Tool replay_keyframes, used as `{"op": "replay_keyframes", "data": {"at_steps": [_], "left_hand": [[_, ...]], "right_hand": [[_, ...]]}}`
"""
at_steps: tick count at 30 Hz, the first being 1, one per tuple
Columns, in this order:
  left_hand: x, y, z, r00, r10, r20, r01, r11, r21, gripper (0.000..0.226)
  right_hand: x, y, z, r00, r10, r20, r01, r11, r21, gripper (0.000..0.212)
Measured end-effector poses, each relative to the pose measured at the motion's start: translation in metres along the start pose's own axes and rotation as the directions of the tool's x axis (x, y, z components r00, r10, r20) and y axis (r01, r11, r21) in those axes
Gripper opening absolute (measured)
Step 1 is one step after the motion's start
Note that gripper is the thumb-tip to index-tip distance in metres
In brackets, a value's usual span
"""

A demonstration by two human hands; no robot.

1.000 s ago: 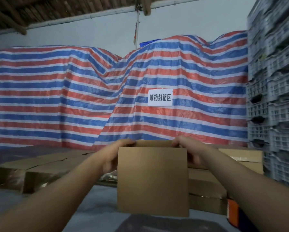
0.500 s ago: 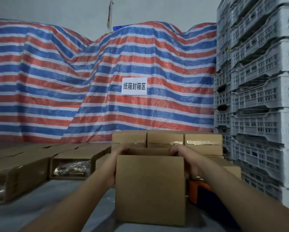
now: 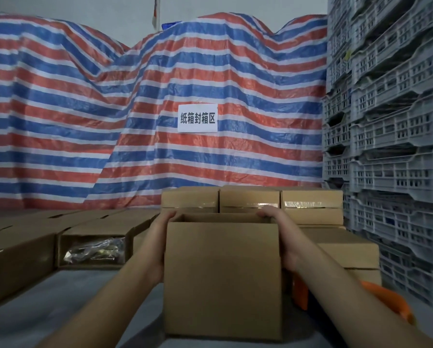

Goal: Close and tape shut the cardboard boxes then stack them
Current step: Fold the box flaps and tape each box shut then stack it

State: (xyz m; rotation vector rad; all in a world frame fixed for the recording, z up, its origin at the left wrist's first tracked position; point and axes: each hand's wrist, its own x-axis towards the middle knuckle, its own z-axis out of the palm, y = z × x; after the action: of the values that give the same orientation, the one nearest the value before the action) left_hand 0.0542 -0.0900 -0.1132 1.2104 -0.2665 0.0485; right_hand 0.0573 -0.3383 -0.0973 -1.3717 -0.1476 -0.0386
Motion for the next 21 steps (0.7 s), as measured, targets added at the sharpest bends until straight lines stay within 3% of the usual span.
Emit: {"op": "replay_keyframes", "data": {"at_steps": [3, 7, 11, 16, 21], "left_hand": [[0.000, -0.022, -0.007, 0.994, 0.087, -0.060, -0.089, 0.996, -0.023, 0.039], [-0.001, -0.029, -0.007, 0.996, 0.066, -0.052, -0.063, 0.996, 0.058, 0.063], [-0.007, -0.021, -0.007, 0.998, 0.069, -0.006, -0.069, 0.996, 0.053, 0.060], [-0.017, -0.009, -0.004, 0.995, 0.088, 0.037, -0.088, 0.996, -0.004, 0.058], [-0.019, -0.009, -0.004, 0.991, 0.099, 0.093, -0.097, 0.995, -0.020, 0.051]], "right_hand": [[0.001, 0.005, -0.002, 0.999, -0.050, -0.008, 0.050, 0.997, 0.062, 0.054], [-0.004, 0.009, 0.002, 0.996, -0.084, 0.005, 0.083, 0.993, 0.081, 0.054], [-0.012, 0.012, 0.008, 0.992, -0.129, -0.007, 0.129, 0.988, 0.089, 0.056], [-0.018, 0.009, 0.015, 0.996, -0.069, -0.057, 0.076, 0.988, 0.132, 0.069], [-0.013, 0.012, 0.012, 0.988, -0.079, -0.136, 0.098, 0.985, 0.144, 0.064]]}}
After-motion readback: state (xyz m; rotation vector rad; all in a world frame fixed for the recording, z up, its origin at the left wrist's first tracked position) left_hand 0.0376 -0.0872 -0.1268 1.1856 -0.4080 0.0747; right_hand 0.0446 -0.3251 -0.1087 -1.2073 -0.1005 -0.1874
